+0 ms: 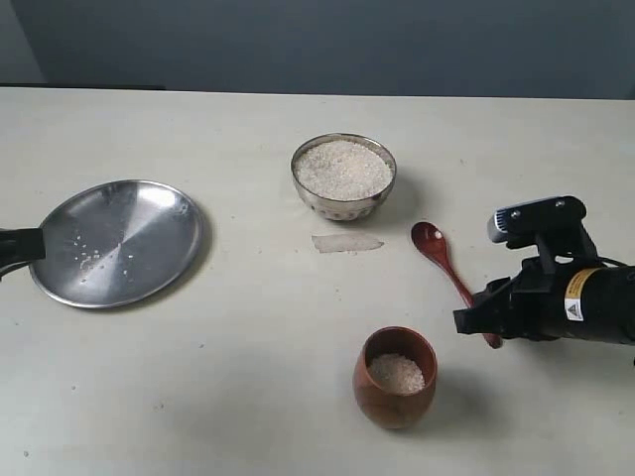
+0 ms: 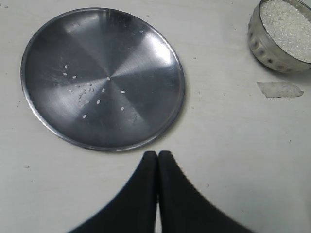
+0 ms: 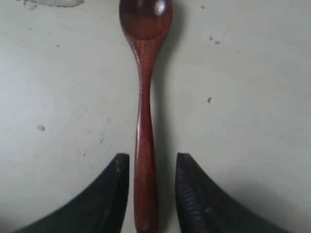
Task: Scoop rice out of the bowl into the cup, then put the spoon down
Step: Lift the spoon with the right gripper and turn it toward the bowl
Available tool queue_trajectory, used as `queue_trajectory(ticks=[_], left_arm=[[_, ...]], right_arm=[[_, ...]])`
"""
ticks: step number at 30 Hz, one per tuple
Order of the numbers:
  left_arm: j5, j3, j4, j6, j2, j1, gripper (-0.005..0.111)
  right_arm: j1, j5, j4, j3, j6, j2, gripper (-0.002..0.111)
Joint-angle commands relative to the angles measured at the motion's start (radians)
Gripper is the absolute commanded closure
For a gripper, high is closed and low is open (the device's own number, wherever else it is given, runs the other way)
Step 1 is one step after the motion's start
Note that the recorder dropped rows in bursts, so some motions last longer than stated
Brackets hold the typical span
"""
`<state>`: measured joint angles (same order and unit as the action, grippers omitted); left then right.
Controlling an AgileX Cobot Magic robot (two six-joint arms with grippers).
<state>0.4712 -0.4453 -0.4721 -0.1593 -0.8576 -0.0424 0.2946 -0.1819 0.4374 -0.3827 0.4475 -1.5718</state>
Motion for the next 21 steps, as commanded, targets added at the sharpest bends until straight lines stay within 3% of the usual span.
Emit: queue_trajectory(ticks=[1,21], left_arm=[[-0.001,-0.004,0.004,-0.001,-0.003,0.006,0.106],[-0.001,-0.004,0.004,-0.001,-0.003,0.006,0.106]], right_arm=[[-0.004,-0.016,0.002,-0.003,-0.006,-0.024,0.076],[0.026,-0.030,0.036,-0.003,-0.009,-0.049,0.076]])
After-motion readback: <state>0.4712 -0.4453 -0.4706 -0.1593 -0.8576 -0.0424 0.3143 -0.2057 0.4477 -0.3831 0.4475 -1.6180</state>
